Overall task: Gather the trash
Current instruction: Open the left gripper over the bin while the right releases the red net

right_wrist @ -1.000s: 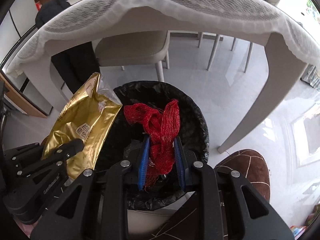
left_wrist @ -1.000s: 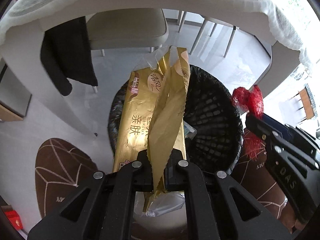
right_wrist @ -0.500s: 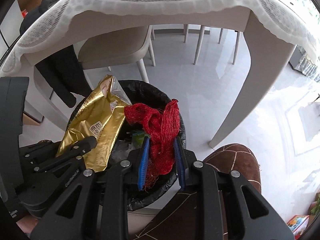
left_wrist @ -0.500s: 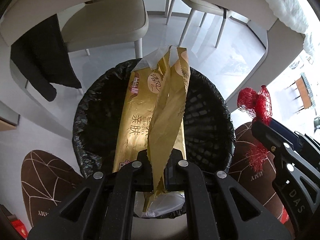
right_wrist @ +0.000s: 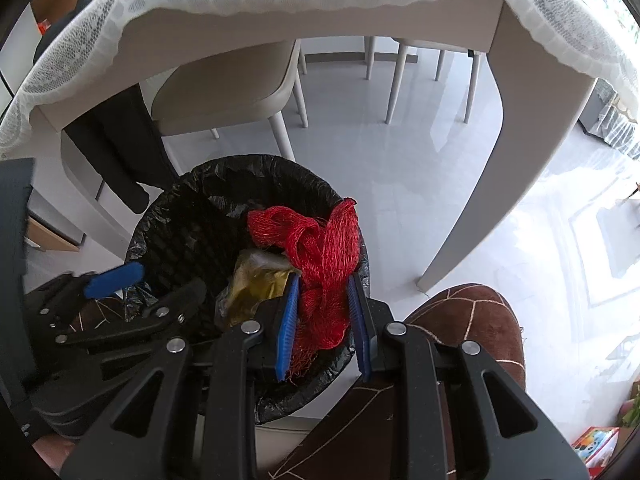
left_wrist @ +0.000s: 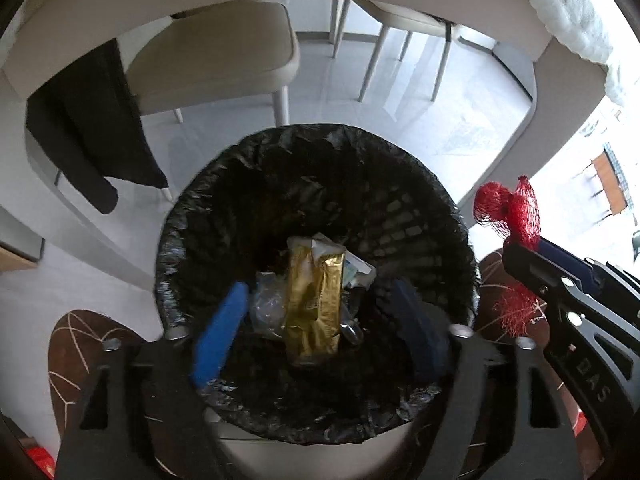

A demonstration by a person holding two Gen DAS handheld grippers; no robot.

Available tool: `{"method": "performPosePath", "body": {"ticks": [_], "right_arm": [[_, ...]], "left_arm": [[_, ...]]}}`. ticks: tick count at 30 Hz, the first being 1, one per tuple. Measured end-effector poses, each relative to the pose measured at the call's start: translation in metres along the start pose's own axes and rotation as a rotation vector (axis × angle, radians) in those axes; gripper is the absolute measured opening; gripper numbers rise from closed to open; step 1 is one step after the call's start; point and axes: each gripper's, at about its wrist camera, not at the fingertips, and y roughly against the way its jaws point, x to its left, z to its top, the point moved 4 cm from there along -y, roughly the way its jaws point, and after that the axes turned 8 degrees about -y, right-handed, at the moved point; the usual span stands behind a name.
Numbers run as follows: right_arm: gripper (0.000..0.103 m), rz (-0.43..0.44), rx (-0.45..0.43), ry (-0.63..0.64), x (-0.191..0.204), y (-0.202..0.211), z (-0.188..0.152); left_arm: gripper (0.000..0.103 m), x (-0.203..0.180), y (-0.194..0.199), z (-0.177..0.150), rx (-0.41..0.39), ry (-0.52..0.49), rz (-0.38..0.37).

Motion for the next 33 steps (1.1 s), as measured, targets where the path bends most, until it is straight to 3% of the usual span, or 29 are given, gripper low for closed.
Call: {"method": "performPosePath", "body": {"ticks": [4,6,26,30,33], "right_arm": [[0.024,0.004,0.012,0.007,0.008,-0.007,-0.002],[0.024,0.009,0.023,0.014,0.013,-0.011,-0.005],[0.025,0.052,0.072,0.096,0.063,-0.039,-0.021],[0.034,0.042,0.059,0.108,0.063,-0.036,-0.02],[0.05,0.035,0.04,0.106,0.061,-0.031,-0.018]], "left_arm": [[0.096,0.018,0.005,-0.006,-0.006,0.026,0.015],[0.097,0.026,0.008,-0.01,-0.01,0.033,0.025],[0.097,0.081,0.039,-0.033,-0.037,0.114,0.058],[0.097,0.082,0.038,-0.033,-0.037,0.114,0.063],[0.097,0.081,0.037,-0.033,-0.036,0.11,0.063]]}}
